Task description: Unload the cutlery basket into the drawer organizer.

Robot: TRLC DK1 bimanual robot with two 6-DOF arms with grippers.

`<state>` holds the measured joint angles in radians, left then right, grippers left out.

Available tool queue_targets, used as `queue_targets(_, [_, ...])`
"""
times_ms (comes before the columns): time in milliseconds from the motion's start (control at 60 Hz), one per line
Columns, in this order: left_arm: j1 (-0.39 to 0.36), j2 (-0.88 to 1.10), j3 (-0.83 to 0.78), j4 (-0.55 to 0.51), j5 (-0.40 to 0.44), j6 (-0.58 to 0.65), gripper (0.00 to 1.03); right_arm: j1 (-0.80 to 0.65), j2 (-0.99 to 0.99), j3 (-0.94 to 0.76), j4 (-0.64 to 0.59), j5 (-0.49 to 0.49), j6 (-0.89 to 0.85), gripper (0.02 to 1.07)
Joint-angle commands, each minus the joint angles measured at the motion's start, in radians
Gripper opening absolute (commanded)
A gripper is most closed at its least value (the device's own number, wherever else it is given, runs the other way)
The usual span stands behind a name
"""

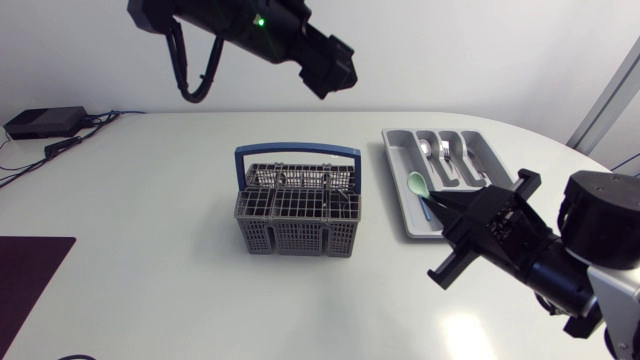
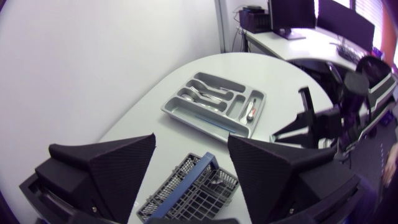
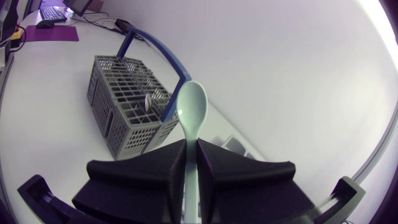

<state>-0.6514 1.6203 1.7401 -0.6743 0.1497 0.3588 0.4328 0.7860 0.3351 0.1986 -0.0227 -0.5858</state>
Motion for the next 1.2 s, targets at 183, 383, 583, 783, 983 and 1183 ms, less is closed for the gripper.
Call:
queue_targets(183, [-0.019,-0.045,-0.369,0.151,0.027,0.577,0.91,-0.319,0.05,0.163,-0.277,-0.368,-0.161,0.09])
queue_targets(383, [-0.024,-0.023,-0.51,0.308,0.013,0.867,0.9,-0.417,0.205,0.272,-0.458,-0.485,-0.359,0.09])
queue_targets(583, [-0.037,0.01,-0.525,0.331,0.013,1.045,0.85,-0.474,0.378,0.349,-0.533,-0.5,-0.529,0.09])
queue_targets(783, [-0.07,0.044,-0.557,0.367,-0.021,1.145,0.66,-0.559,0.53,0.432,-0.558,-0.511,-0.654,0.09])
queue_targets(983, [-0.08,0.104,-0.559,0.424,-0.058,1.221,0.55,-0.603,0.645,0.525,-0.628,-0.494,-0.781,0.08])
queue_targets(1183, [-0.073,0.141,-0.536,0.463,-0.058,1.264,0.38,-0.623,0.705,0.584,-0.665,-0.474,-0.844,0.08])
